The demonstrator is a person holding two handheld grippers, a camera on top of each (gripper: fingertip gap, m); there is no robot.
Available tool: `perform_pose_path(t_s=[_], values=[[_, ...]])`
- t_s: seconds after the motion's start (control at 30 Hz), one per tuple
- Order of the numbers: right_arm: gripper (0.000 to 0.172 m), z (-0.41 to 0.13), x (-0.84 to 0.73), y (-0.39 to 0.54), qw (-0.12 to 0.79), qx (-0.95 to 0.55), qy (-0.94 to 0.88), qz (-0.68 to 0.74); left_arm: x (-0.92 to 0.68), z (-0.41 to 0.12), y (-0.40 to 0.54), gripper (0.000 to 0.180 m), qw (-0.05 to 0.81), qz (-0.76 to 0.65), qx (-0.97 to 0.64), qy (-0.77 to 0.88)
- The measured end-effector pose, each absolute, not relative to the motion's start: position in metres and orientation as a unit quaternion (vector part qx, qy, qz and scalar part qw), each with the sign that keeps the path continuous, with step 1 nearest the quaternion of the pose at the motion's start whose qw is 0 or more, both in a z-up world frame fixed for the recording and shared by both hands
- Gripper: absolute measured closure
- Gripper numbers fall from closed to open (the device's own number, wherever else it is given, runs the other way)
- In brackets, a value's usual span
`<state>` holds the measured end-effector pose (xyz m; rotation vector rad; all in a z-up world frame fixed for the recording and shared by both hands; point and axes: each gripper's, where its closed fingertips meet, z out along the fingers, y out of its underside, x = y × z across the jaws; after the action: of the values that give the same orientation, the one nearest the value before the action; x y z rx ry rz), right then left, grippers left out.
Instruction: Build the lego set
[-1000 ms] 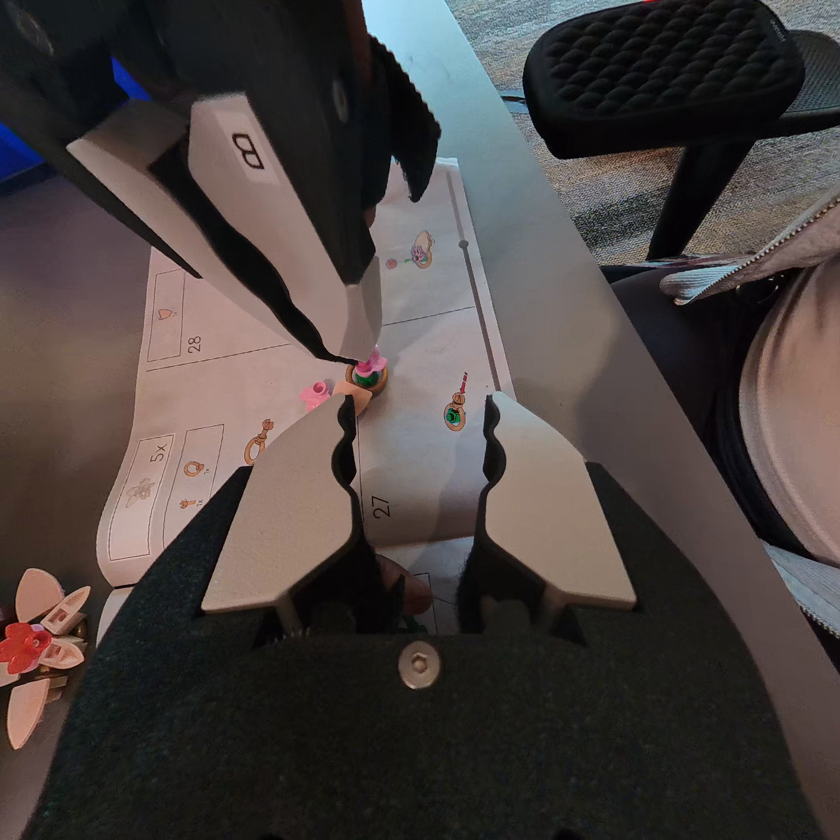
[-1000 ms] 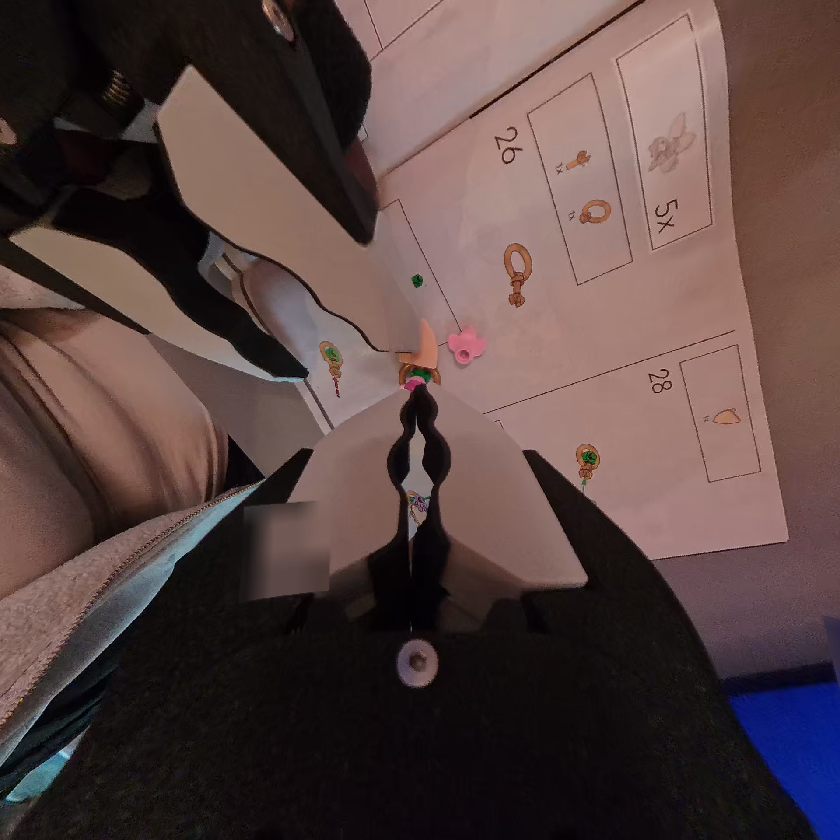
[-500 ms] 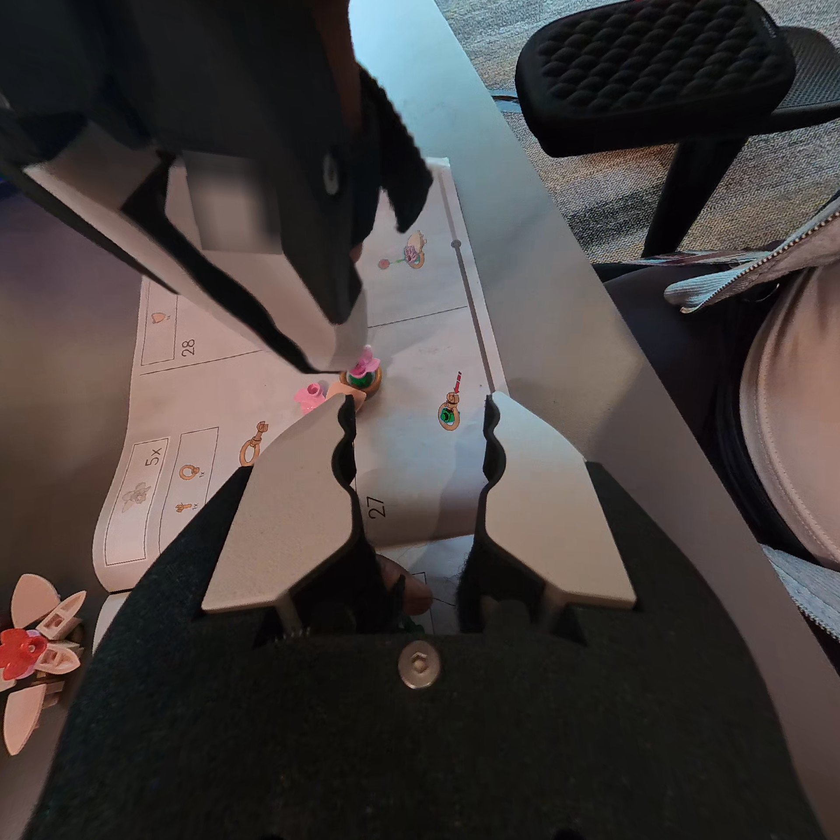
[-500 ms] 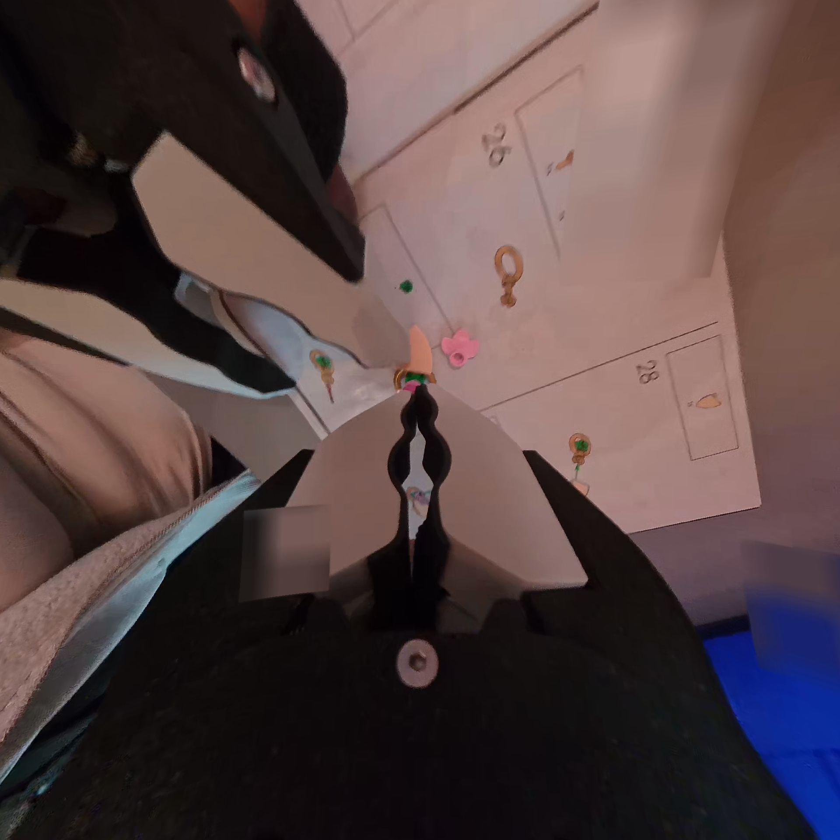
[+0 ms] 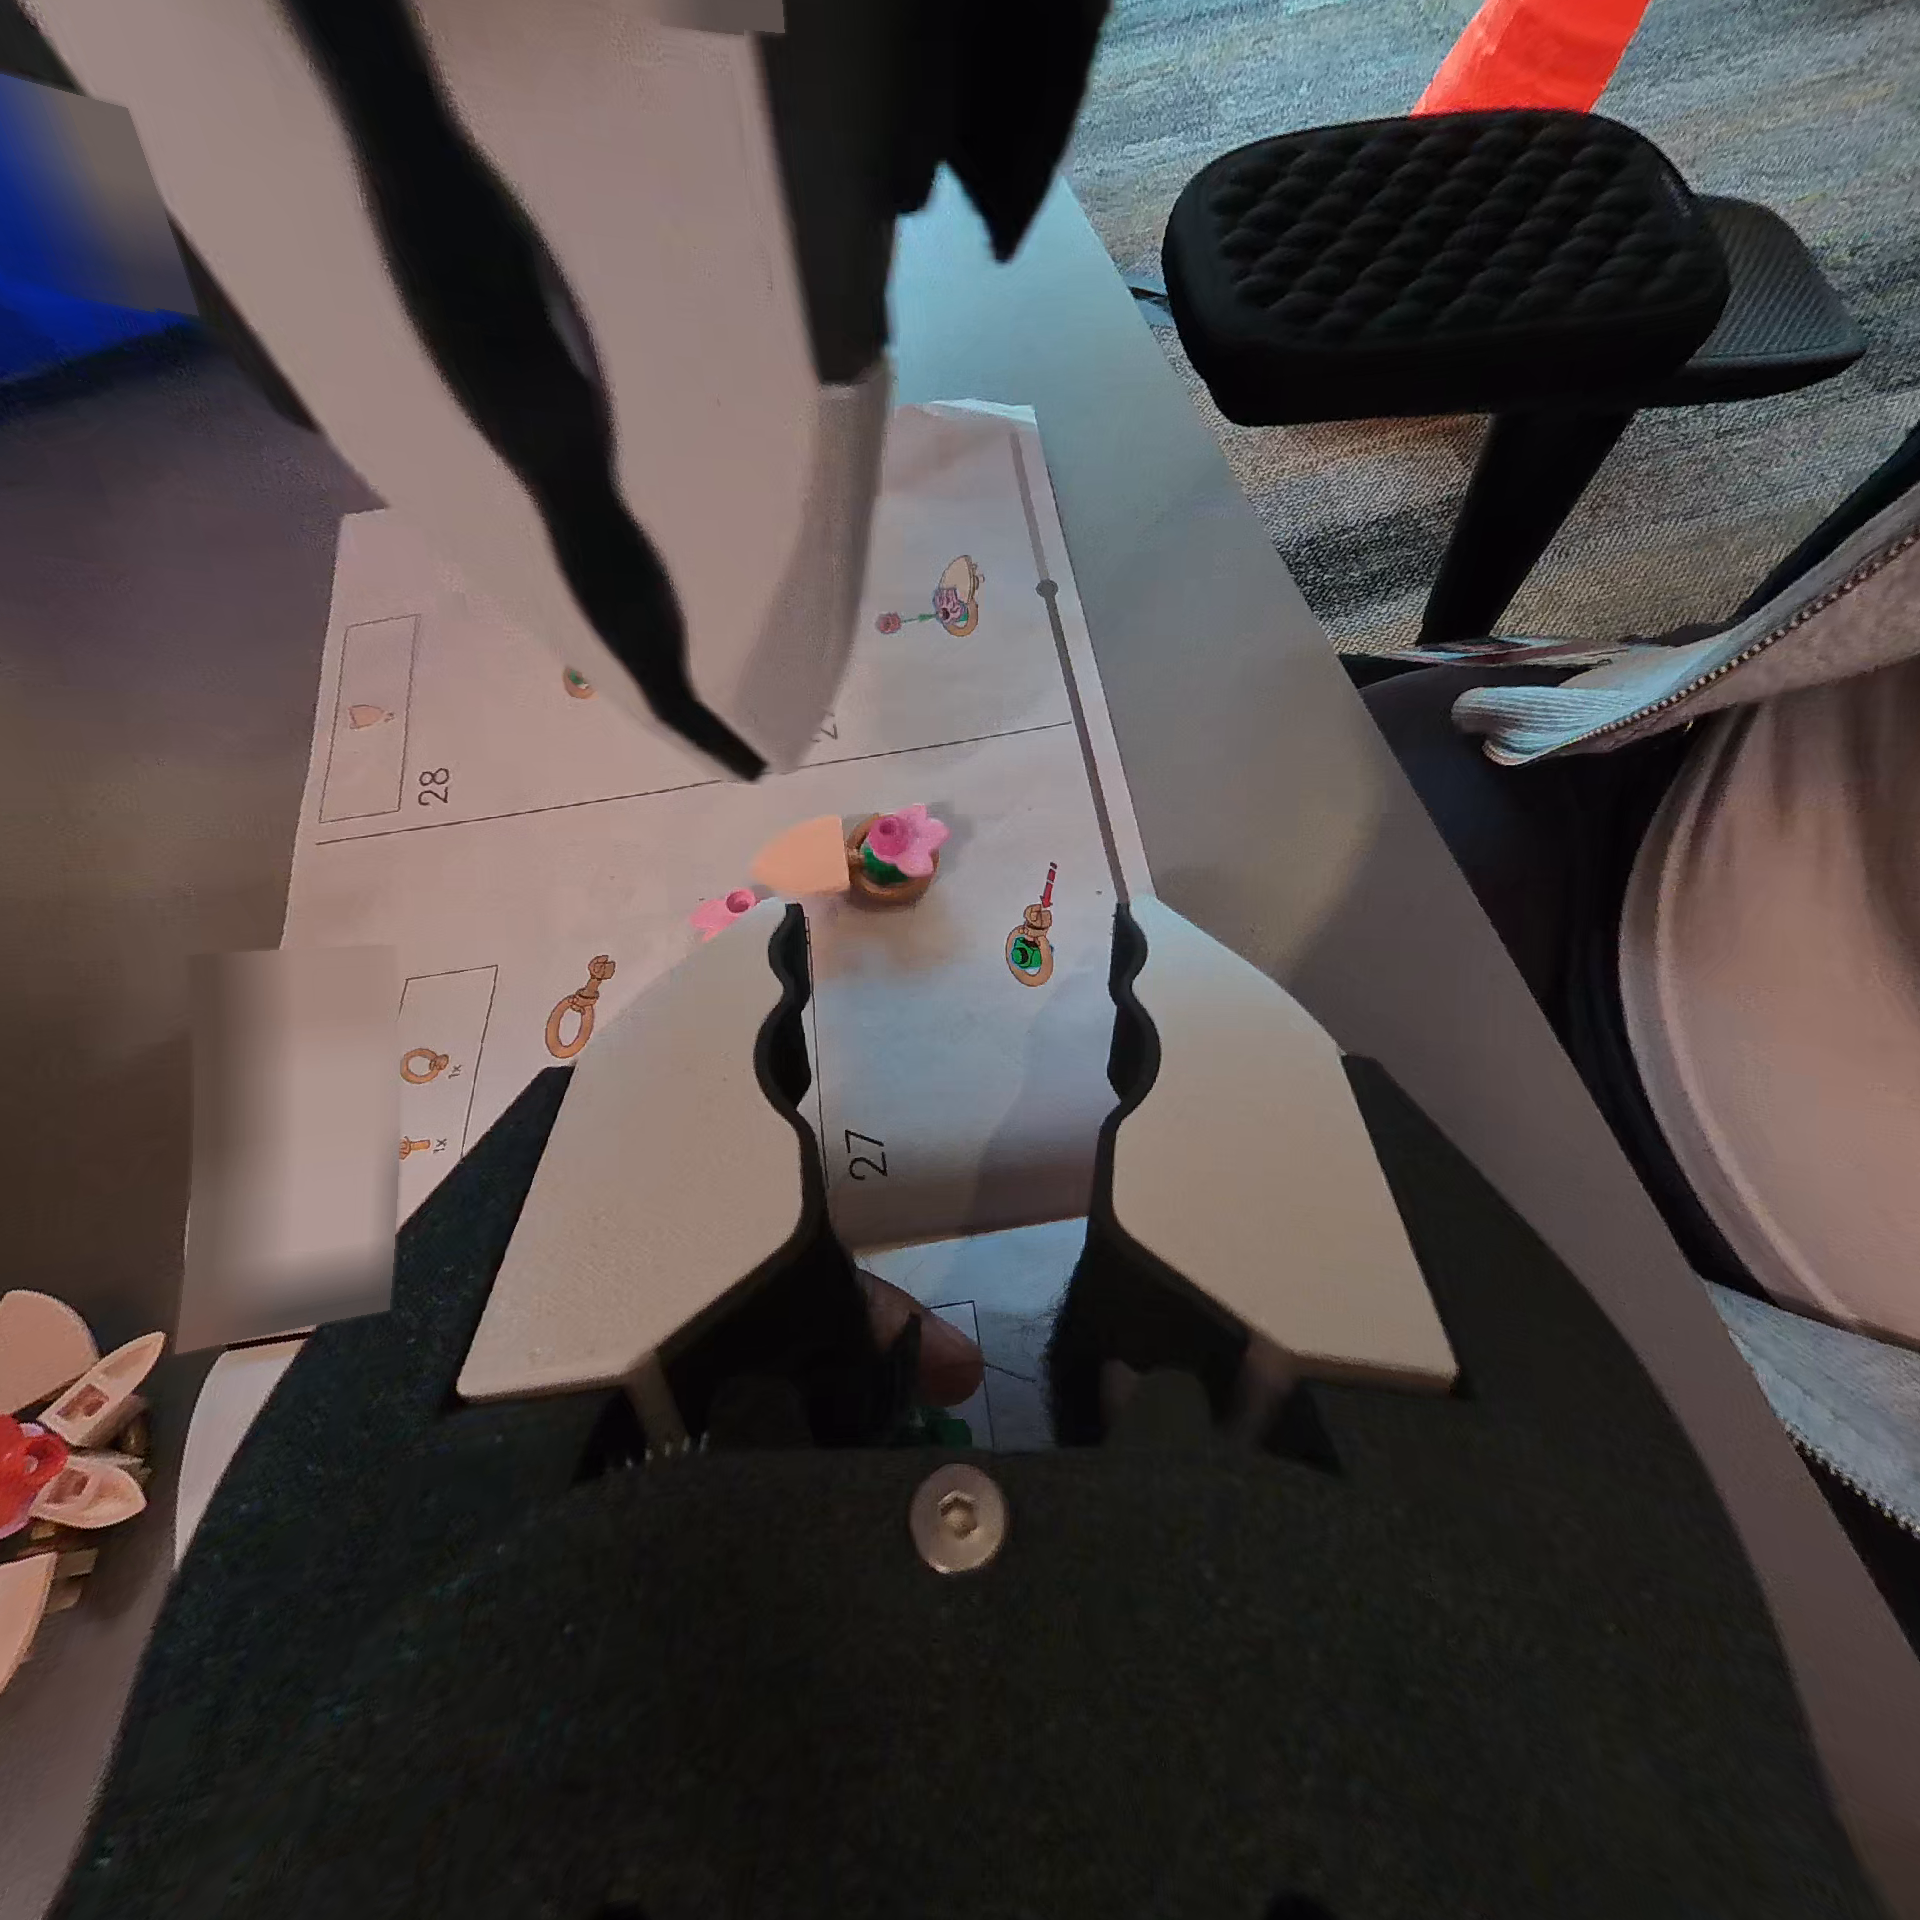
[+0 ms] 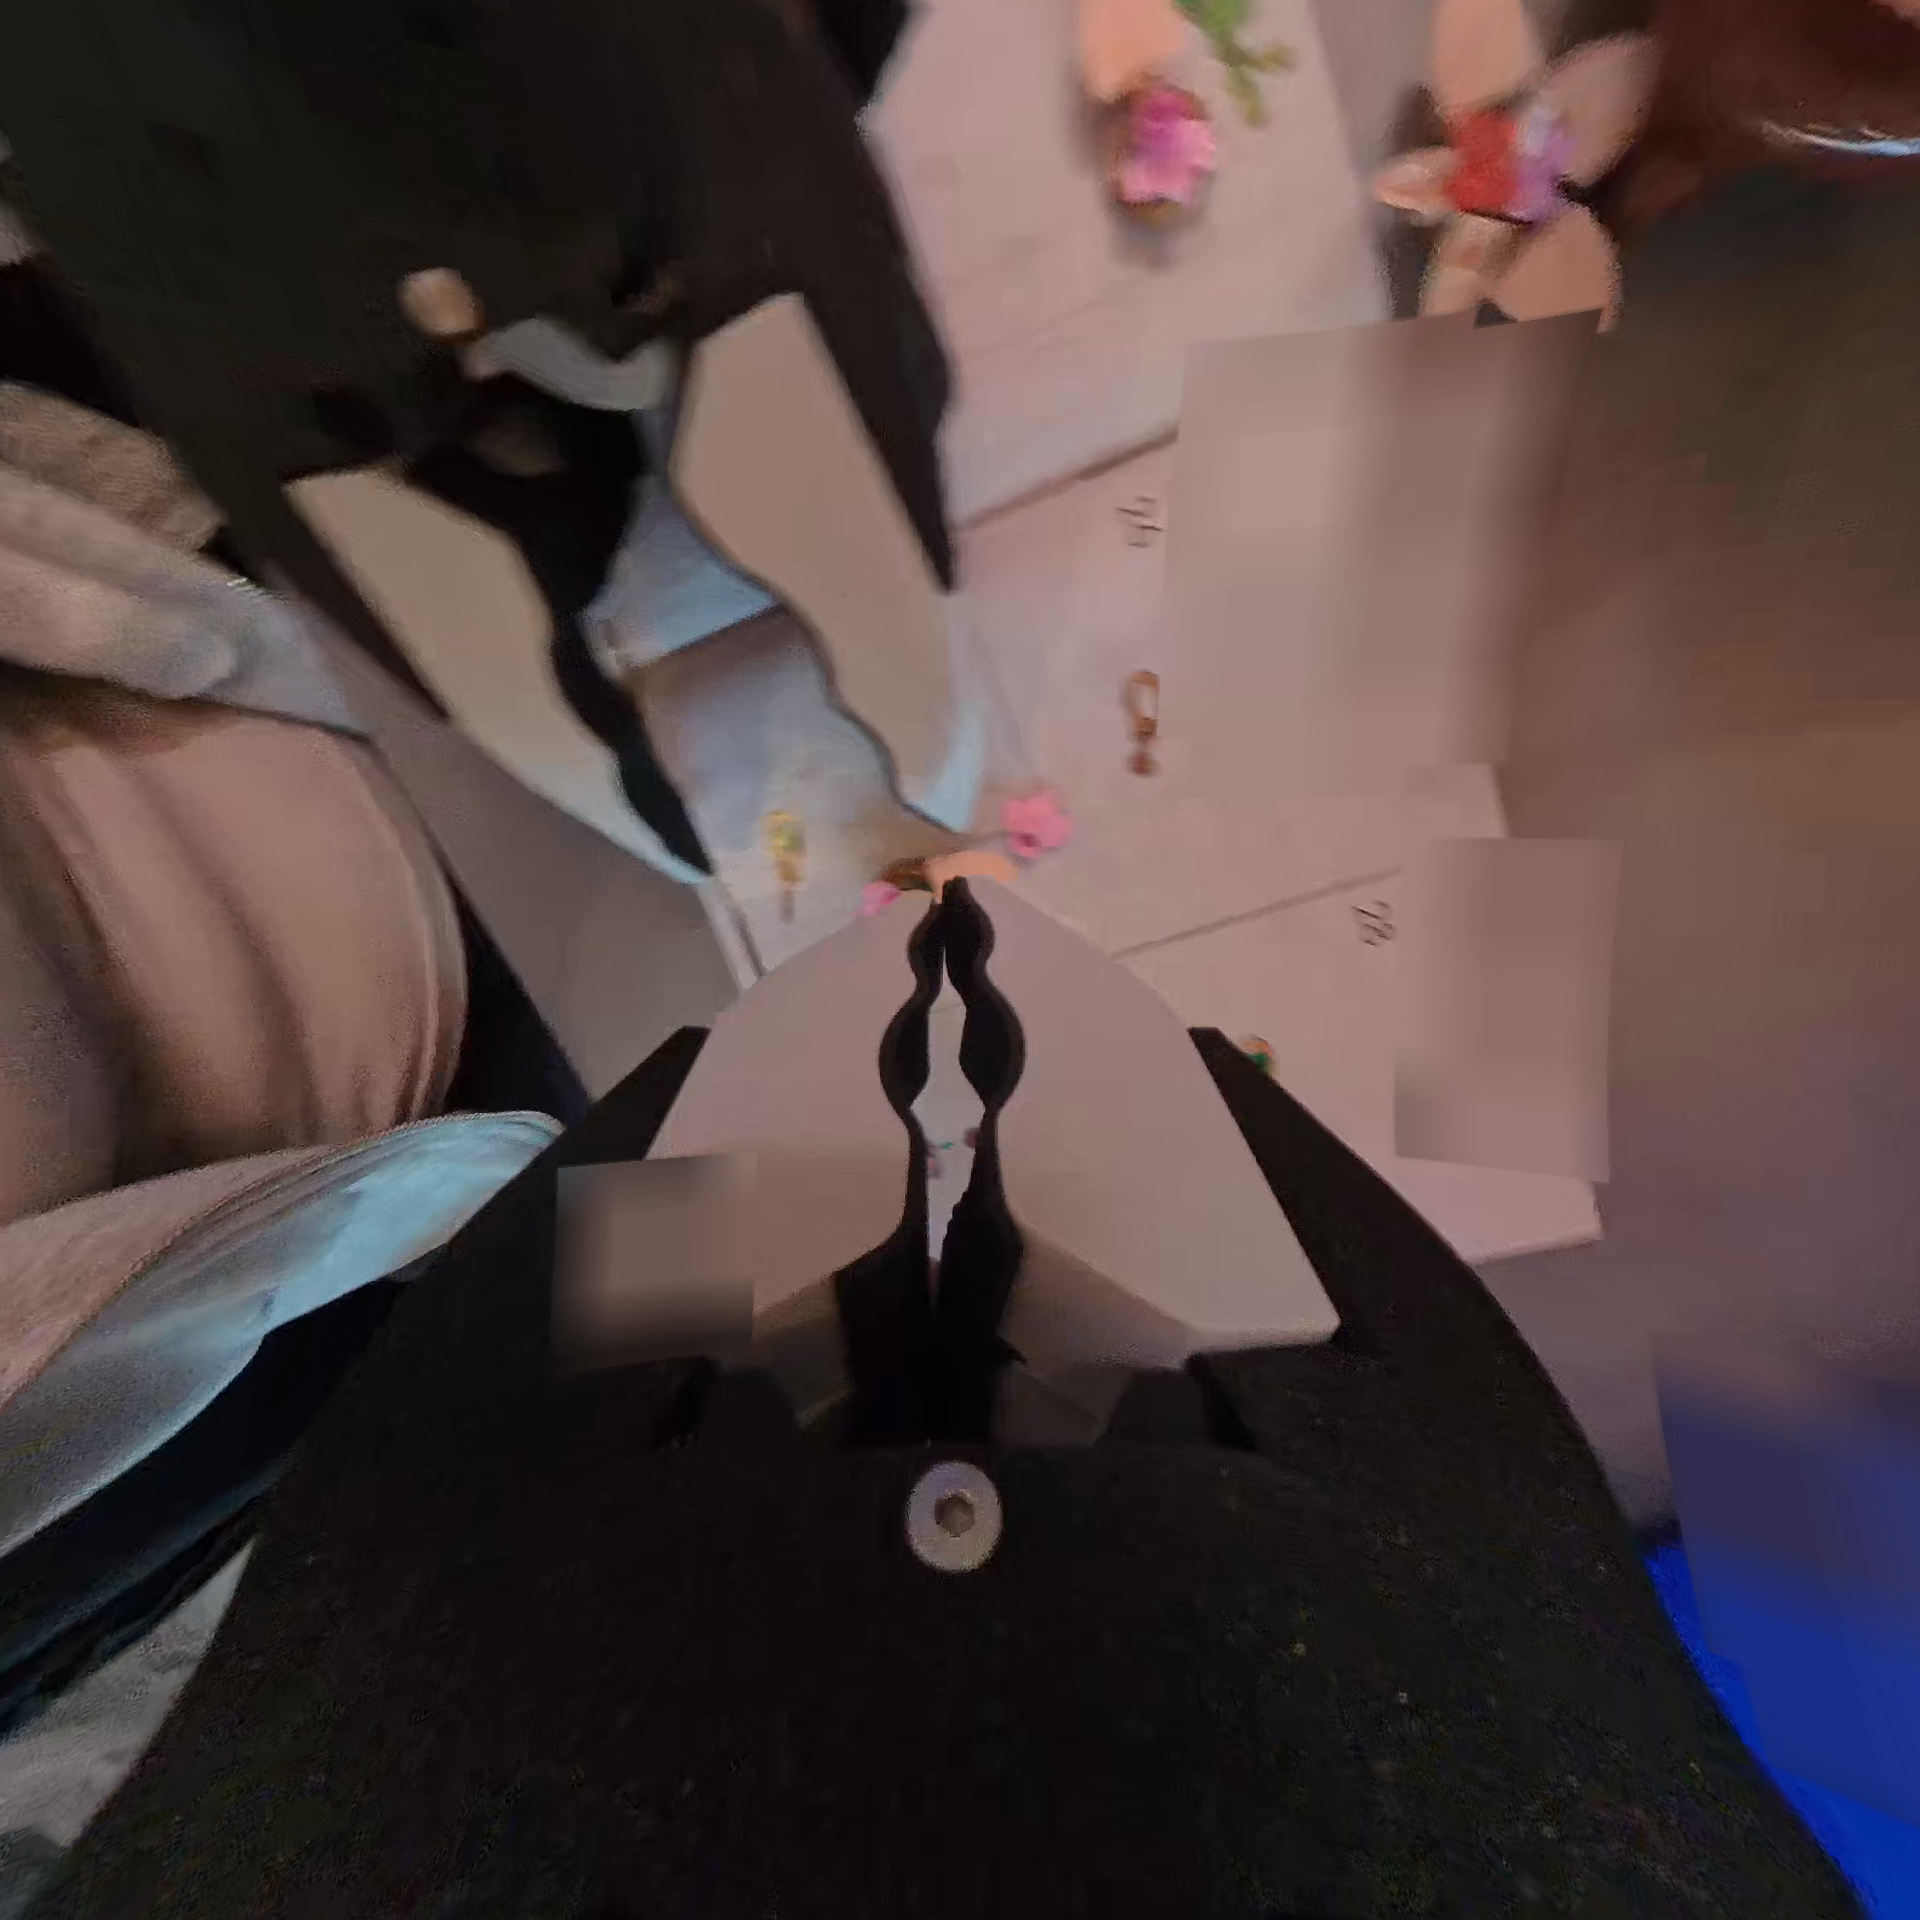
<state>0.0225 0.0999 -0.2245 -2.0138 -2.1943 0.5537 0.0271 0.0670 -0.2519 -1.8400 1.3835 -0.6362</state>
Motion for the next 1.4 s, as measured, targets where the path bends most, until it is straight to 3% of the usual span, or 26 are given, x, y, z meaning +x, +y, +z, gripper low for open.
perform_pose_path(t_s=[0.5, 1.03, 1.13, 1.4], values=[[0.172, -0.256, 0.036, 0.087, 0.040, -0.631, -0.767, 0.113, 0.028, -0.259, 0.063, 0.126, 0.357, -0.226, -0.714, 0.558], [0.172, -0.255, 0.030, 0.084, 0.047, -0.625, -0.767, 0.140, 0.027, -0.260, 0.063, 0.126, 0.352, -0.224, -0.716, 0.560], [0.163, -0.248, 0.031, 0.085, 0.052, -0.620, -0.769, 0.144, 0.027, -0.260, 0.063, 0.126, 0.352, -0.226, -0.716, 0.559], [0.168, -0.253, 0.030, 0.083, 0.038, -0.608, -0.784, 0.119, 0.027, -0.260, 0.063, 0.126, 0.353, -0.226, -0.715, 0.559]])
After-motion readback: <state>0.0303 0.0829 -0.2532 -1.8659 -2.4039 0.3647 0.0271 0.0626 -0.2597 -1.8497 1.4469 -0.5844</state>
